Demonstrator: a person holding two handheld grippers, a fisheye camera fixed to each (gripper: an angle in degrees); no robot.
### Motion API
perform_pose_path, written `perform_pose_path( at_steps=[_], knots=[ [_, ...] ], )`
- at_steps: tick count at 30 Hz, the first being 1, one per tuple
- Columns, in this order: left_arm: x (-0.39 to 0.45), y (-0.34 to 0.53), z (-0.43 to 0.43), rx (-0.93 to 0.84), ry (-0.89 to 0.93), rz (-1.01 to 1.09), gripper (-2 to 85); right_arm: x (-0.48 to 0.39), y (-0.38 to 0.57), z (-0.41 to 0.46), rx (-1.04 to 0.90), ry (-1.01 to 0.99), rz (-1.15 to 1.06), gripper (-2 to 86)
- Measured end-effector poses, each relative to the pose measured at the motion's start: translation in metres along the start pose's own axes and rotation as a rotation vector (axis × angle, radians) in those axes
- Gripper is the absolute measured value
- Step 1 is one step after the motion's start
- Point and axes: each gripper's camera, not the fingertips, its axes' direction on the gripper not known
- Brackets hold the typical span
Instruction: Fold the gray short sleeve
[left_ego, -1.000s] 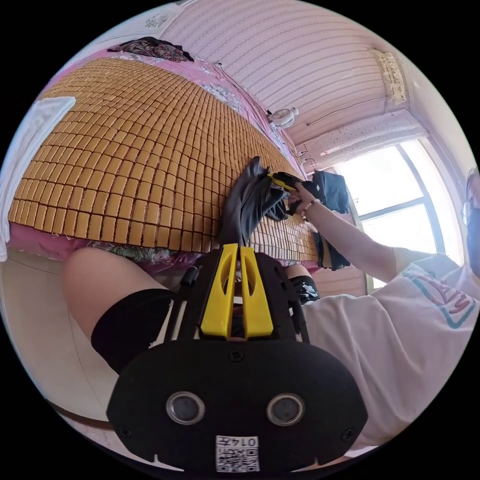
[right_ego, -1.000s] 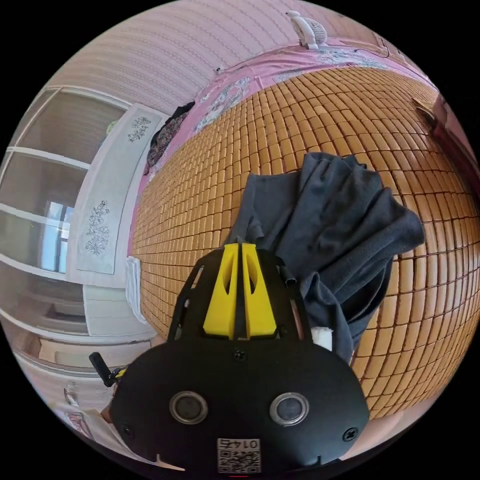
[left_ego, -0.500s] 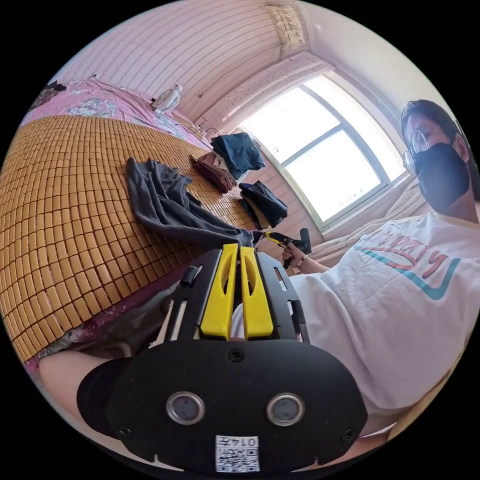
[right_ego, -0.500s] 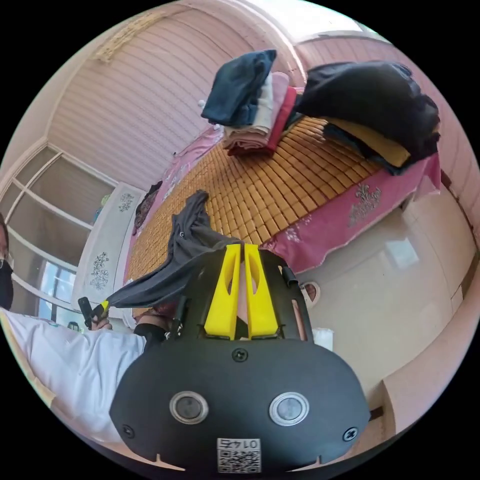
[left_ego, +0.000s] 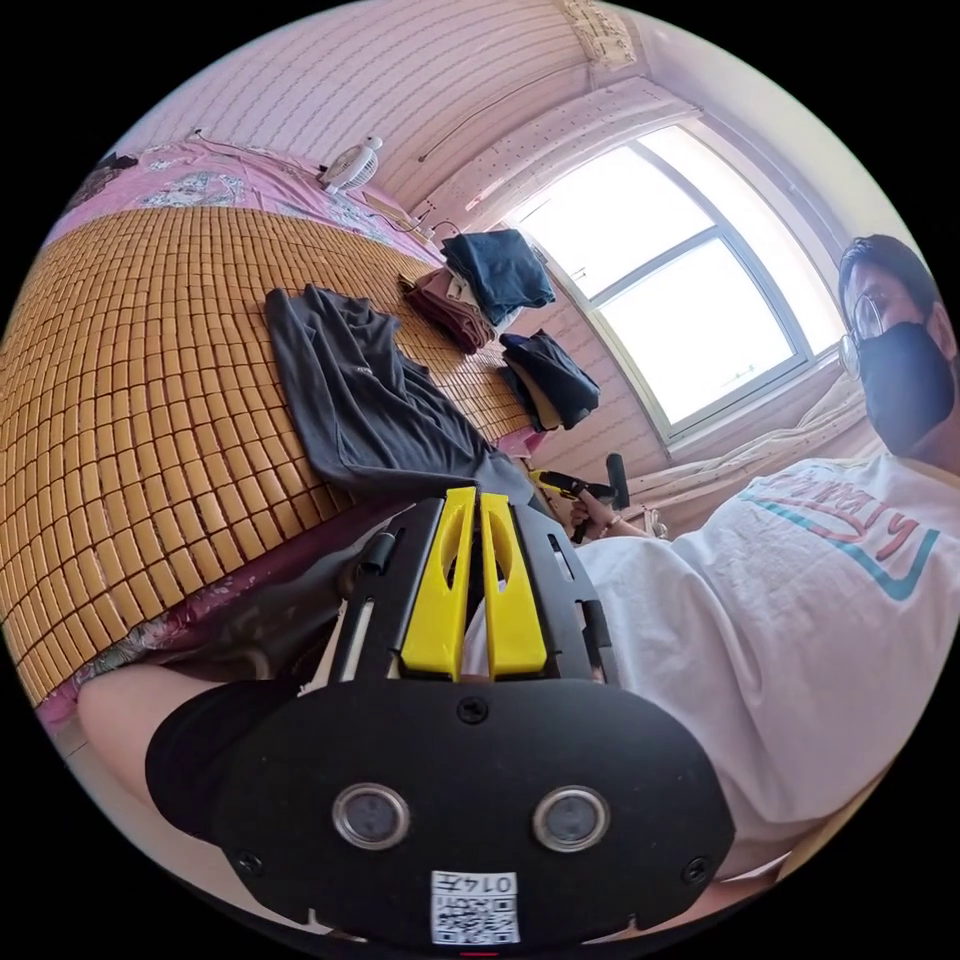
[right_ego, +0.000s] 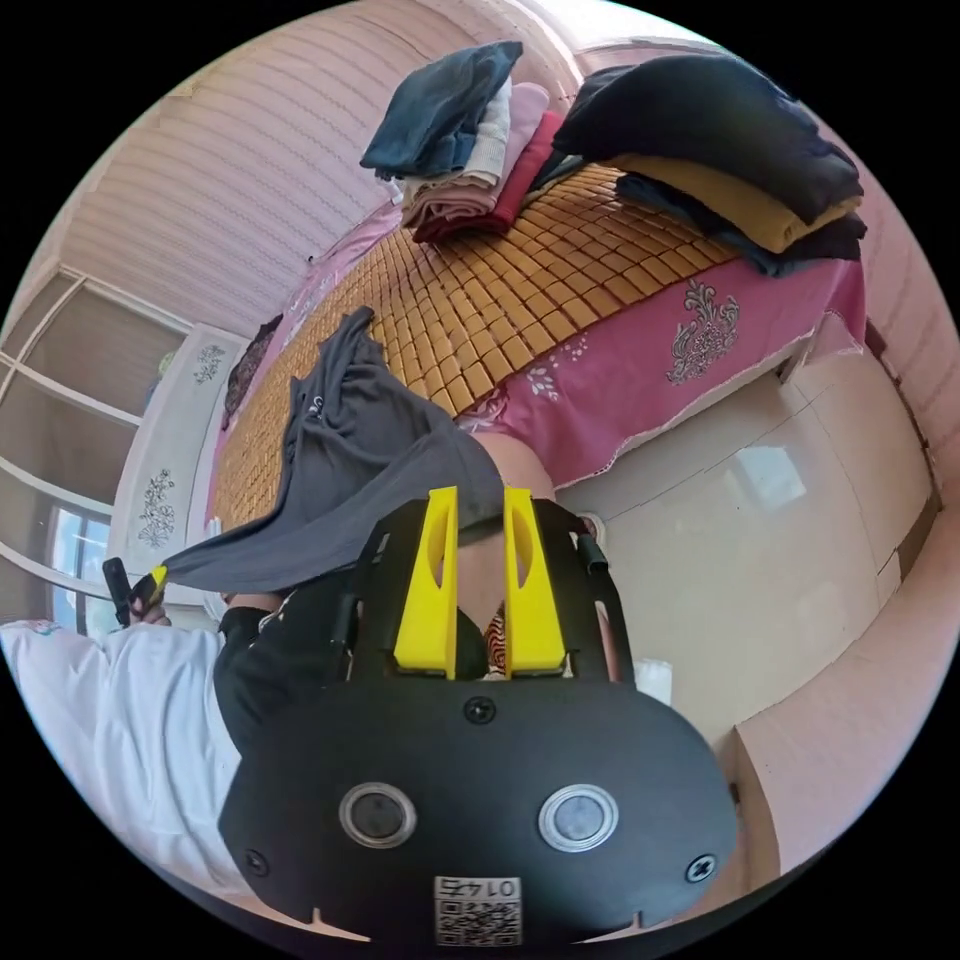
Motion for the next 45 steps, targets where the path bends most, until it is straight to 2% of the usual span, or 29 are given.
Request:
perform_pose_path(
  at_steps=[2, 6, 9, 12, 16, 24, 29, 34, 37, 41, 45],
  knots=[
    [0.003, 0.001, 0.002, -0.003, -0.006, -0.004, -1.0, -0.003, 0.001, 0.019, -0.088, 0.054, -0.025, 6.3],
    [0.011, 0.002, 0.005, -0.006, -0.033, 0.001, -1.0, -0.007, 0.006, 0.01, -0.061, -0.05, -0.075, 2.2],
    [0.021, 0.002, 0.005, 0.005, -0.08, 0.029, -1.0, -0.011, 0.017, -0.025, 0.11, -0.102, -0.114, 1.5],
    [0.027, 0.002, 0.004, 0.018, -0.074, 0.033, -1.0, 0.012, 0.034, -0.048, 0.228, -0.205, 0.009, 1.3],
    [0.033, 0.004, 0.004, 0.041, -0.033, 0.019, -1.0, 0.04, 0.06, -0.021, 0.075, -0.033, 0.164, 1.7],
    [0.058, 0.013, 0.007, 0.007, -0.056, 0.036, -1.0, 0.002, 0.091, 0.001, 0.021, -0.041, -0.037, 4.6],
    [0.071, 0.021, 0.006, 0.009, -0.053, 0.035, -1.0, -0.025, 0.123, 0.025, -0.119, 0.052, -0.206, 5.7],
    [0.082, 0.032, 0.004, 0.004, -0.059, 0.026, -1.0, -0.007, 0.154, 0.02, -0.122, -0.052, -0.134, 2.7],
    [0.092, 0.039, -0.006, 0.038, -0.113, 0.014, -1.0, 0.003, 0.177, -0.008, -0.012, -0.106, -0.096, 1.5],
    [0.106, 0.042, -0.03, 0.113, -0.135, 0.029, -1.0, 0.019, 0.21, -0.061, 0.205, -0.32, -0.021, 1.0],
    [0.132, 0.035, -0.073, 0.253, -0.177, 0.098, -1.0, 0.003, 0.226, -0.106, 0.337, -0.392, -0.106, 0.8]
  ],
)
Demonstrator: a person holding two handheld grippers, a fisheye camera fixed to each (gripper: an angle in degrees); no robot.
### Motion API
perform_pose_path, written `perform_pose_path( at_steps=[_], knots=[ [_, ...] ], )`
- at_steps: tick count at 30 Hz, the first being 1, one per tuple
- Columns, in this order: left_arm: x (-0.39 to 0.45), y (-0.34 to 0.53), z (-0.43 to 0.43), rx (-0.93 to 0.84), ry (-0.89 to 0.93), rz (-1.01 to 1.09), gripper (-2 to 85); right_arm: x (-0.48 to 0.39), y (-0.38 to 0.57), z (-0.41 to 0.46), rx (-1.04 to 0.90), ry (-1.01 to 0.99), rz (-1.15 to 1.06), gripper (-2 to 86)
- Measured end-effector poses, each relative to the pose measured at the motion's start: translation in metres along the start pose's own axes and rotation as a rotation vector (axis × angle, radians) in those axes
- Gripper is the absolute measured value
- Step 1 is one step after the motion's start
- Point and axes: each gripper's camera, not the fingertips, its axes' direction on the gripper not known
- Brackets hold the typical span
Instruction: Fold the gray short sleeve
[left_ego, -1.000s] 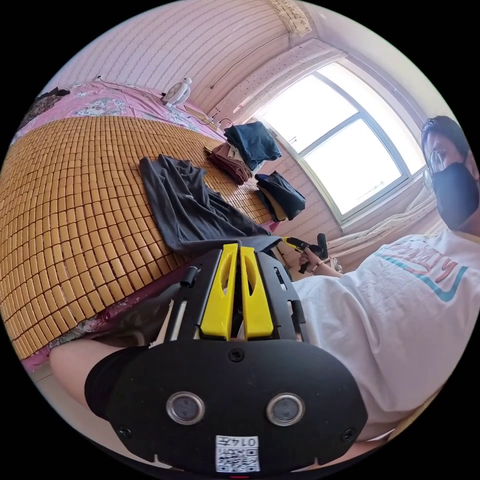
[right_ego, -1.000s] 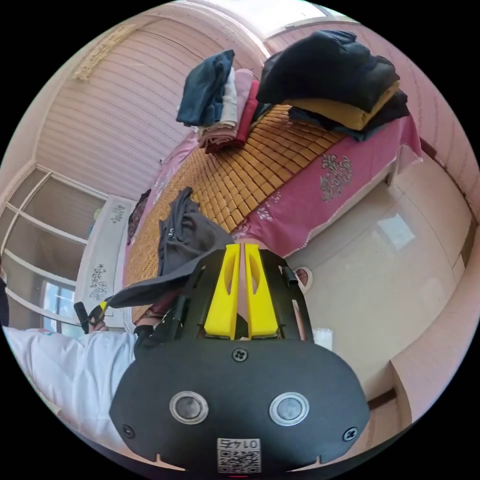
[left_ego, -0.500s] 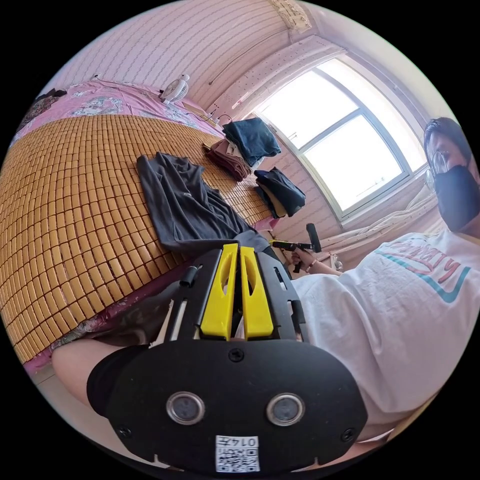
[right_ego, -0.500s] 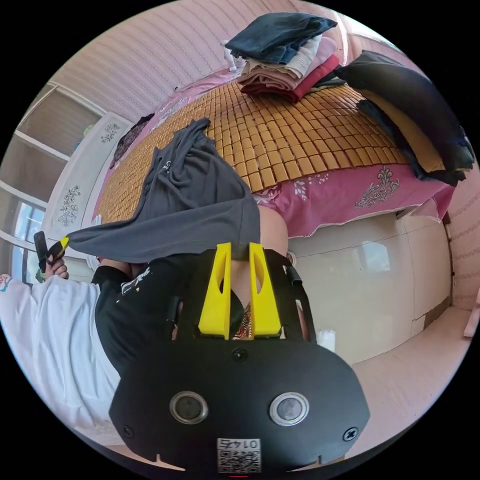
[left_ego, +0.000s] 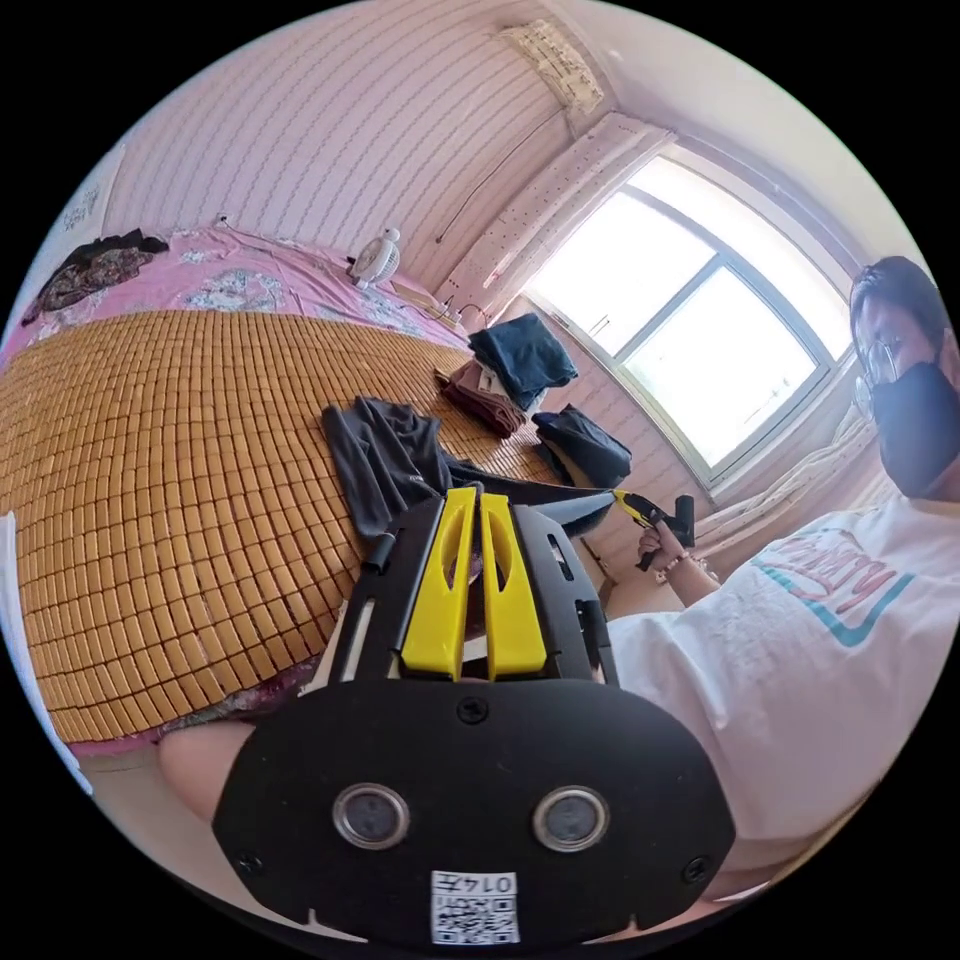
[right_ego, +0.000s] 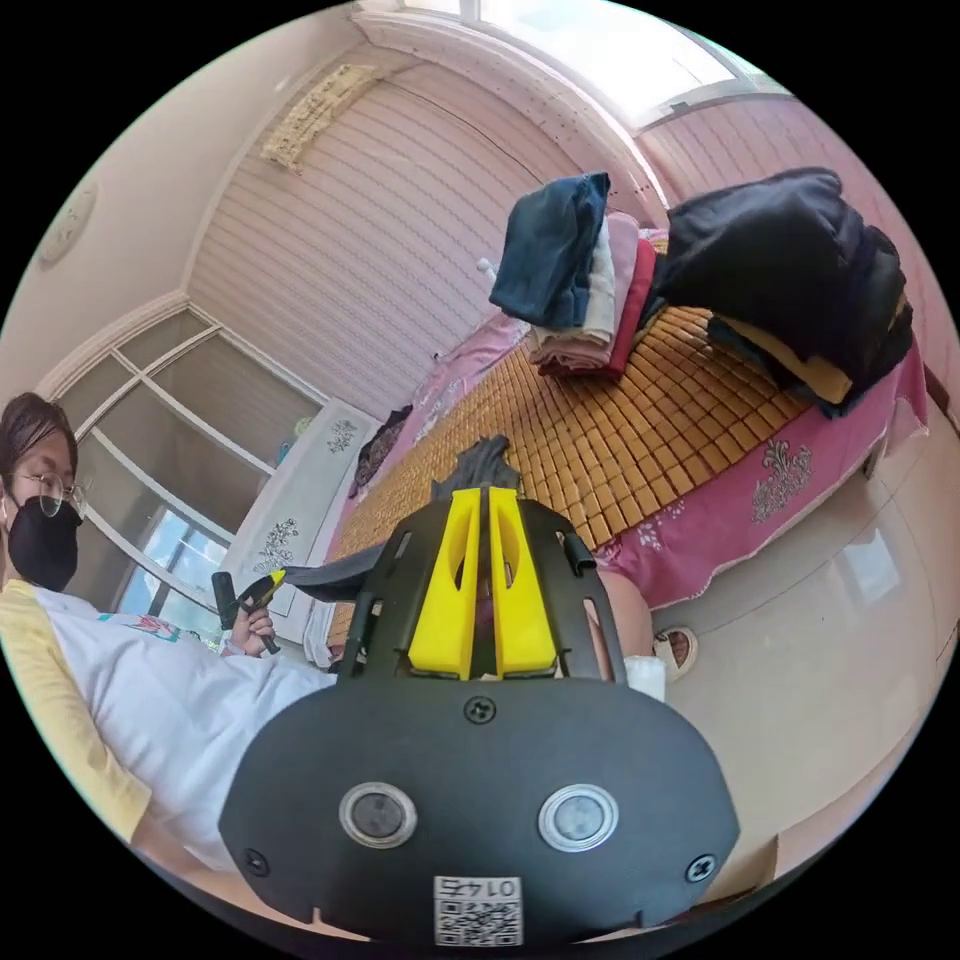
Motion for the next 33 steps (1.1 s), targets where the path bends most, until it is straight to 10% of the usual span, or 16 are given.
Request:
perform_pose_path(
  at_steps=[18, 25, 33],
  knots=[
    [0.199, -0.084, -0.303, 0.751, -0.228, 0.644, -1.0, -0.313, -0.039, -0.175, 0.701, -0.405, -0.784, 0.6],
    [0.168, -0.087, -0.338, 0.8, -0.25, 0.513, -1.0, -0.348, -0.056, -0.134, 0.526, -0.486, -0.799, 0.6],
    [-0.027, -0.188, -0.238, 0.375, -0.43, -0.015, -1.0, -0.32, -0.15, 0.133, -0.072, -0.106, -0.402, 0.6]
  ],
)
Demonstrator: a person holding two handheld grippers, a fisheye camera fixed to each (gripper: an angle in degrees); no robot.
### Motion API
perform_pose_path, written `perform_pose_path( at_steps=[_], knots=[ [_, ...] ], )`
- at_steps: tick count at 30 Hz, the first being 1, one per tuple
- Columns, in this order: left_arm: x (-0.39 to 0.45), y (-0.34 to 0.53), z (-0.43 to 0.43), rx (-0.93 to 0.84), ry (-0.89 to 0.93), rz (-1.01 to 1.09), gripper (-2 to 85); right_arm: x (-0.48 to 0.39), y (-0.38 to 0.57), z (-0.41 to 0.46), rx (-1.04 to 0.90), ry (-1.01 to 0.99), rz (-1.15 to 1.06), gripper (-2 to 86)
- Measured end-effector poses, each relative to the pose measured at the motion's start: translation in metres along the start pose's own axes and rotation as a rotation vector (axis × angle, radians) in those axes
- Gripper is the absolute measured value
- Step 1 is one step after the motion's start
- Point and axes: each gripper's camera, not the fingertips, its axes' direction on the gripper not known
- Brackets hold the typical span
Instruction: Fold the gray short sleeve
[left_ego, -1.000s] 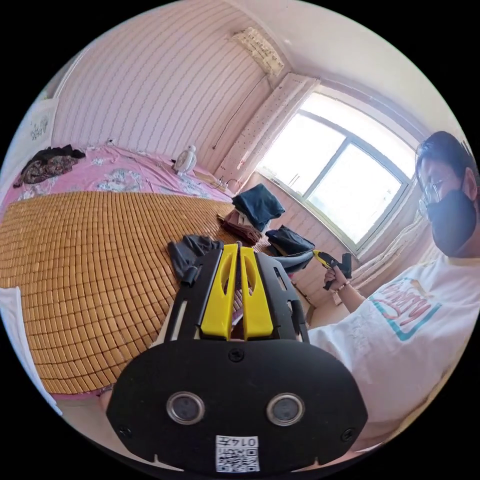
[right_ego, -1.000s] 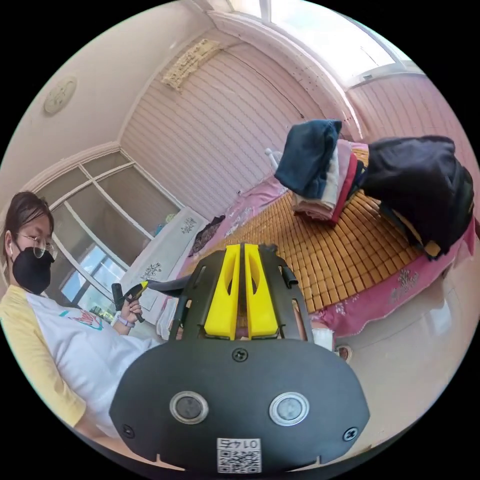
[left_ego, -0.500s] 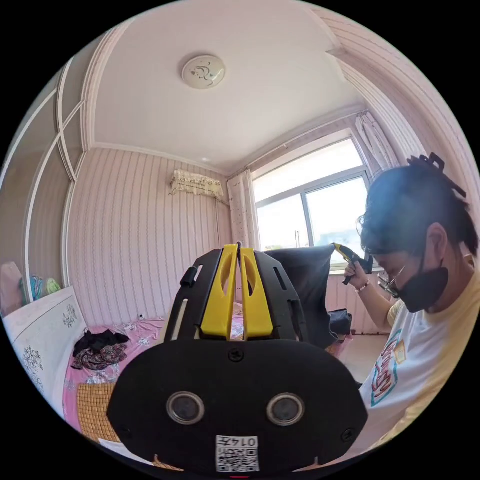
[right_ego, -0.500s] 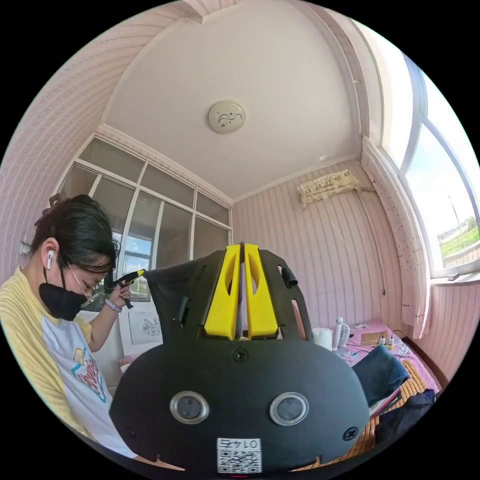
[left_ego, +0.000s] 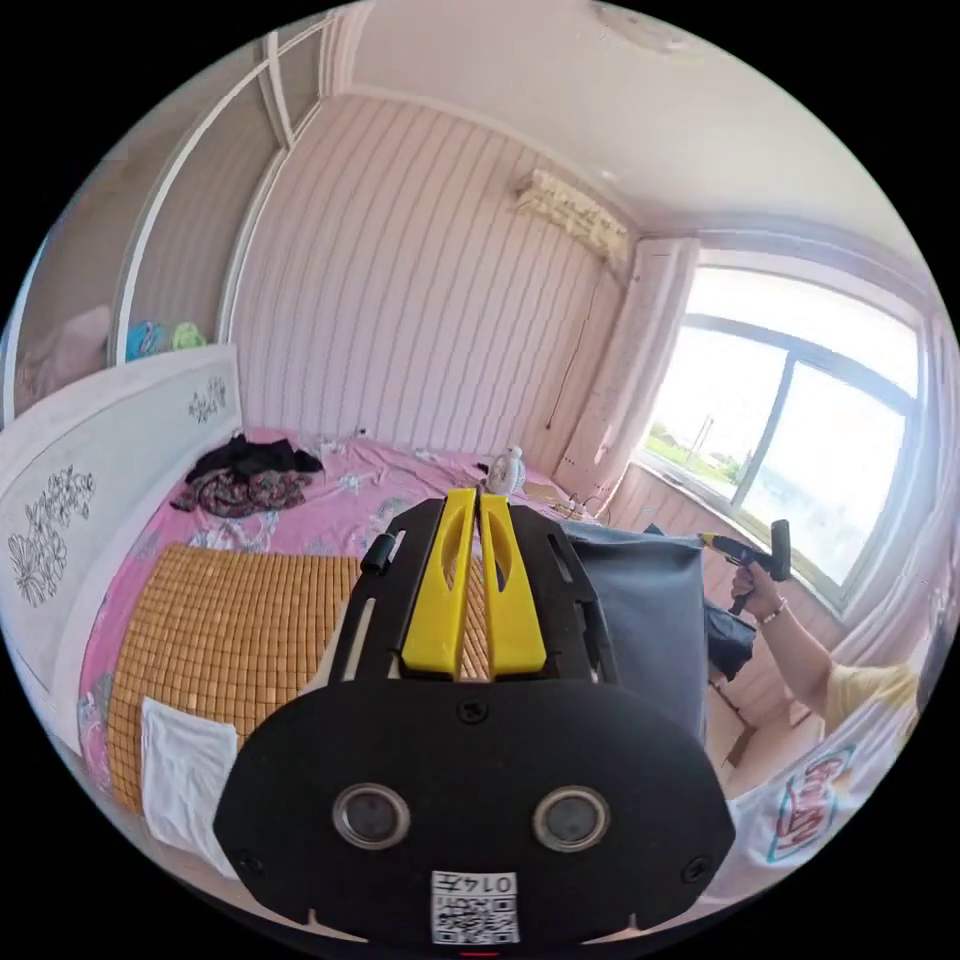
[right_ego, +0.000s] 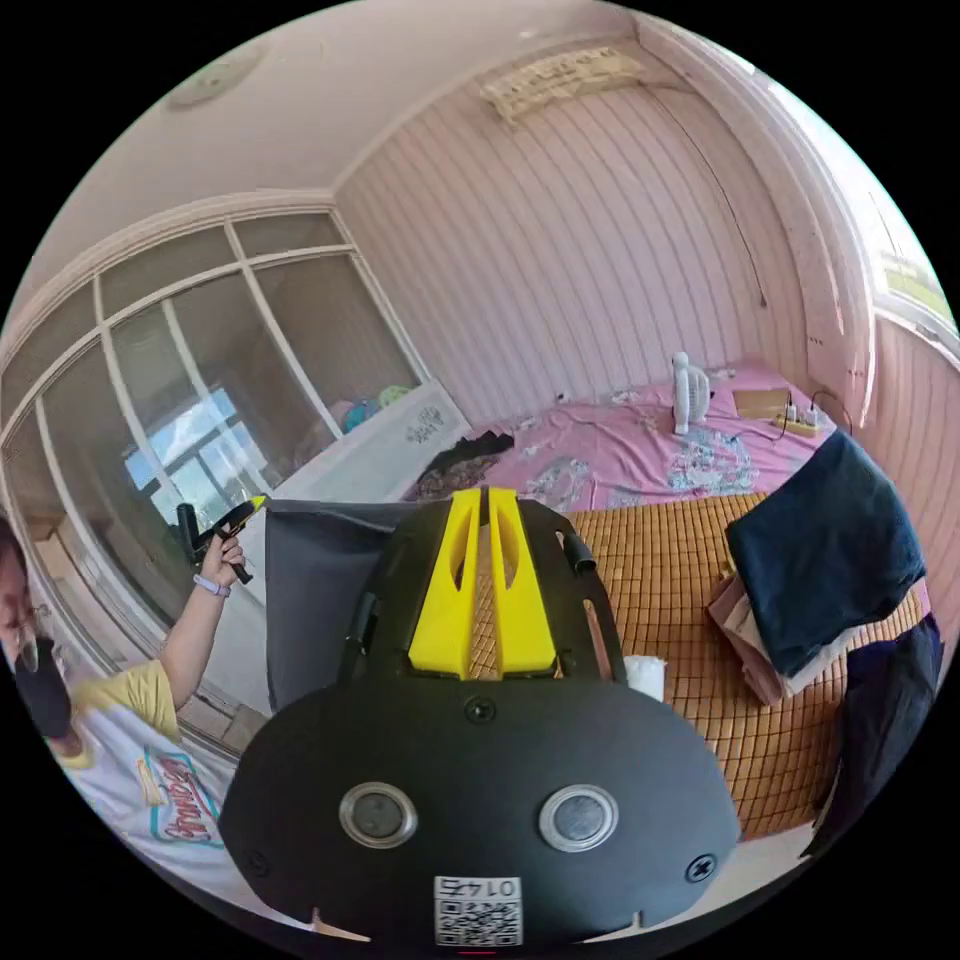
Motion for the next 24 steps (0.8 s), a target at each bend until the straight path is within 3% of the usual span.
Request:
perform_pose_path(
  at_steps=[3, 7, 10, 13, 18, 24],
  knots=[
    [-0.015, -0.029, 0.017, 0.037, 0.019, -0.08, -1.0, 0.015, -0.049, 0.045, 0.005, -0.037, 0.113, 0.6],
    [0.002, -0.057, -0.002, 0.183, 0.004, 0.074, -1.0, -0.008, -0.114, 0.022, 0.294, -0.117, 0.003, 0.6],
    [-0.006, -0.055, 0.003, 0.14, -0.008, 0.129, -1.0, -0.006, -0.117, 0.024, 0.345, -0.138, -0.045, 0.6],
    [-0.031, -0.03, 0.034, 0.022, -0.033, 0.13, -1.0, 0.015, -0.098, 0.05, 0.246, -0.05, -0.065, 0.6],
    [-0.104, 0.053, 0.114, -0.23, 0.007, -0.067, -1.0, 0.09, -0.044, 0.104, 0.036, 0.019, 0.078, 0.5],
    [-0.169, 0.151, 0.175, -0.487, -0.028, -0.286, -1.0, 0.187, 0.031, 0.169, -0.163, -0.021, 0.414, 0.5]
  ],
)
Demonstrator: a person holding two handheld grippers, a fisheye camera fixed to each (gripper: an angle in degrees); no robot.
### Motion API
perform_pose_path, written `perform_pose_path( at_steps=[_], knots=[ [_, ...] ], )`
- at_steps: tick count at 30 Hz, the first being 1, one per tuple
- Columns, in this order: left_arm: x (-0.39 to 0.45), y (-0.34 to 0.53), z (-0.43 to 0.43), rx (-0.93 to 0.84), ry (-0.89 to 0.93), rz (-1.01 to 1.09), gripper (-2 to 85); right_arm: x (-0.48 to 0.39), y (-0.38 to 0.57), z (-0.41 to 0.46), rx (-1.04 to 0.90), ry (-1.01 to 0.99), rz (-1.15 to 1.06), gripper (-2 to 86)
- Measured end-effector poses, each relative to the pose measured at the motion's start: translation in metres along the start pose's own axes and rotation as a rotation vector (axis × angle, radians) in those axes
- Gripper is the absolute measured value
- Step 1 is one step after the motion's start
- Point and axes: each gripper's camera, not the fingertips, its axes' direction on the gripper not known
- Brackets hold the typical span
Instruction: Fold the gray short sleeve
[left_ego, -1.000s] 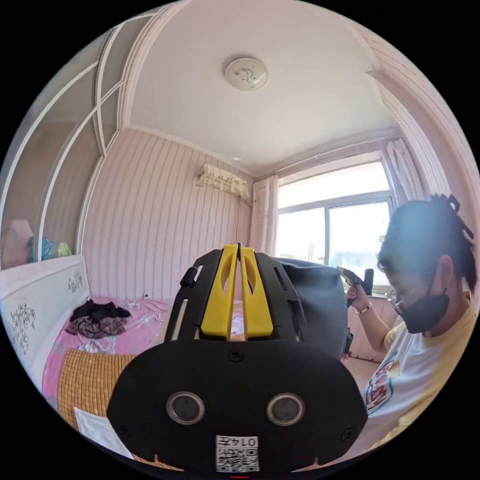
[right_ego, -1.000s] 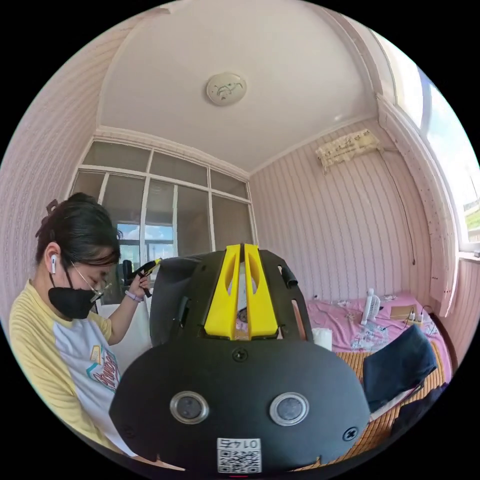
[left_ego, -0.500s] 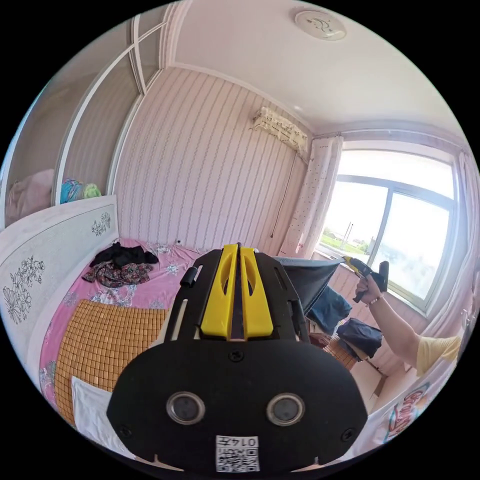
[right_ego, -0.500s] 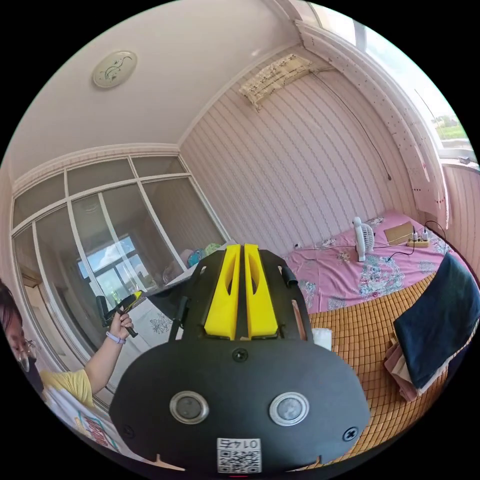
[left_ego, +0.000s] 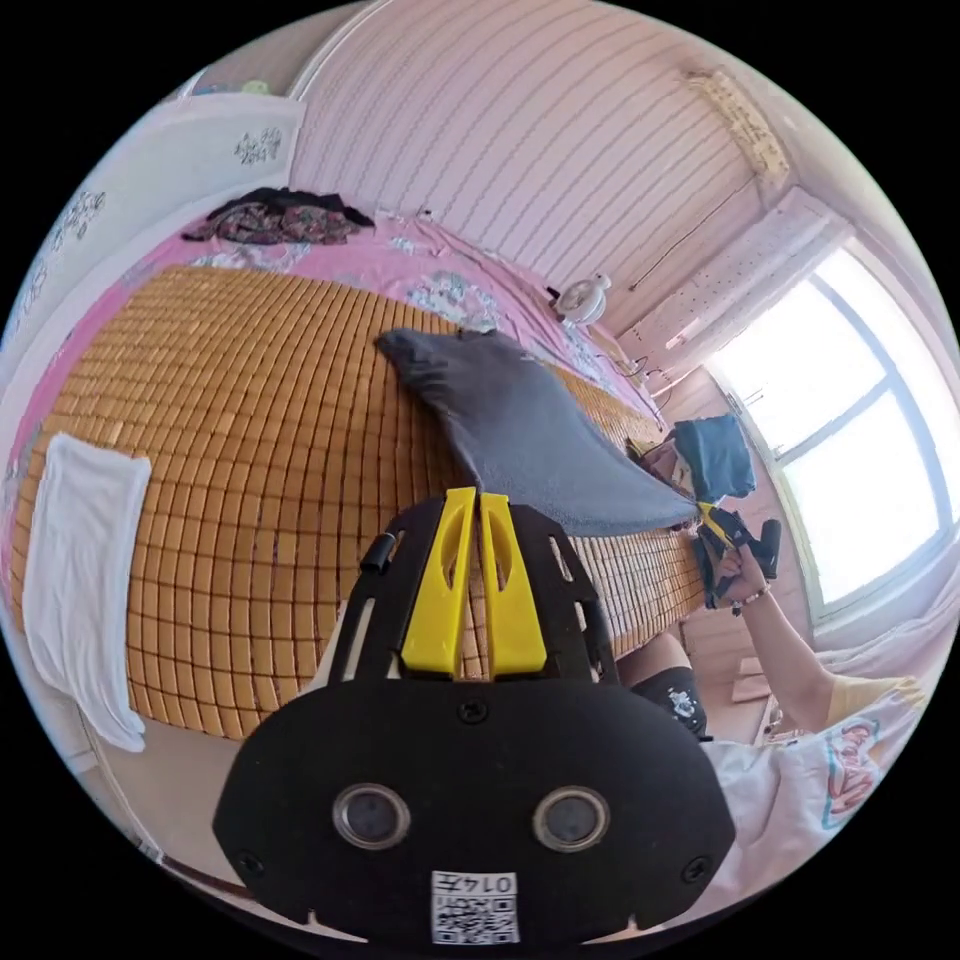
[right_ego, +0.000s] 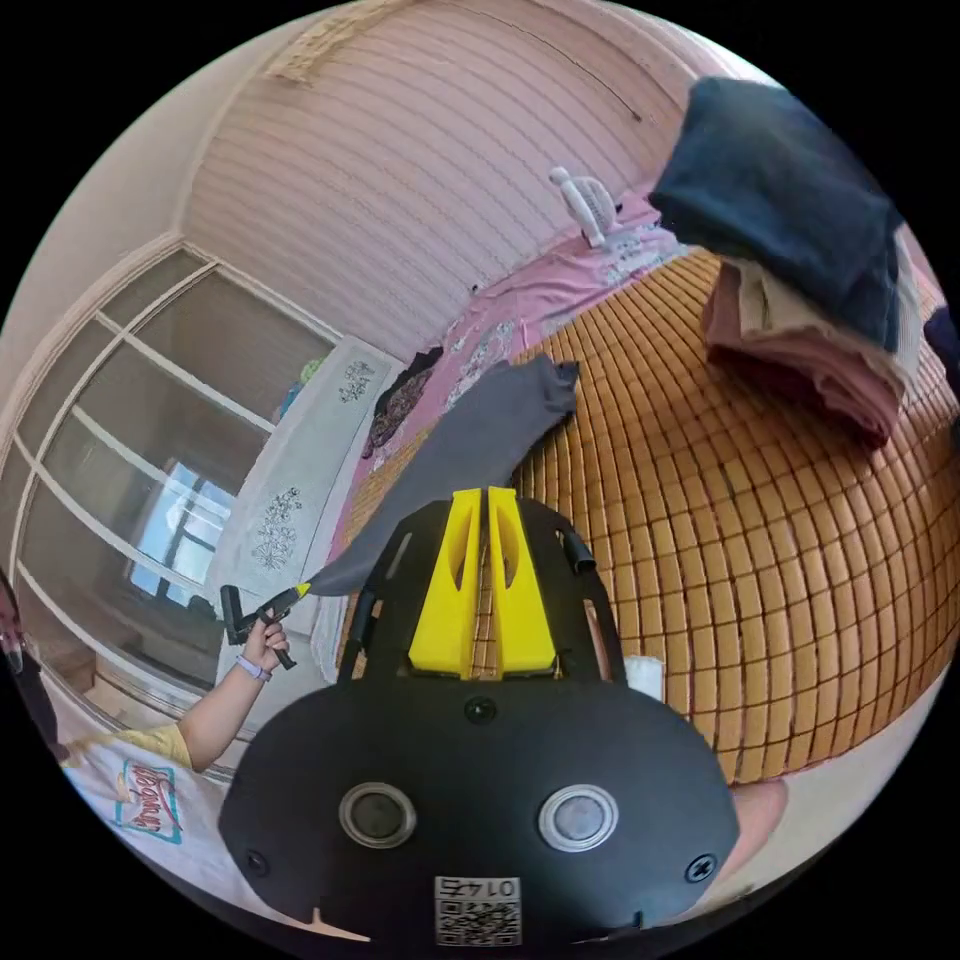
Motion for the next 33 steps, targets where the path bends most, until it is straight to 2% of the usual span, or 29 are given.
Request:
perform_pose_path(
  at_steps=[2, 8, 13, 24, 28, 33],
  knots=[
    [-0.018, 0.013, 0.022, -0.064, -0.008, -0.066, -1.0, 0.033, 0.006, 0.018, -0.064, -0.007, 0.111, 0.5],
    [-0.051, 0.036, 0.056, -0.184, -0.053, -0.149, -1.0, 0.056, 0.001, 0.034, -0.233, 0.133, 0.116, 0.5],
    [-0.063, 0.041, 0.057, -0.221, -0.058, -0.143, -1.0, 0.071, -0.013, 0.015, -0.265, 0.113, 0.184, 0.6],
    [-0.094, 0.04, 0.056, -0.234, 0.032, -0.227, -1.0, 0.078, -0.053, -0.014, -0.328, 0.142, 0.174, 0.7],
    [-0.098, 0.037, 0.057, -0.266, -0.023, -0.223, -0.9, 0.084, -0.068, -0.026, -0.355, 0.207, 0.212, 1.1],
    [-0.106, 0.037, 0.059, -0.273, -0.063, -0.232, 0.8, 0.088, -0.076, -0.049, -0.292, 0.182, 0.24, 2.2]
  ],
)
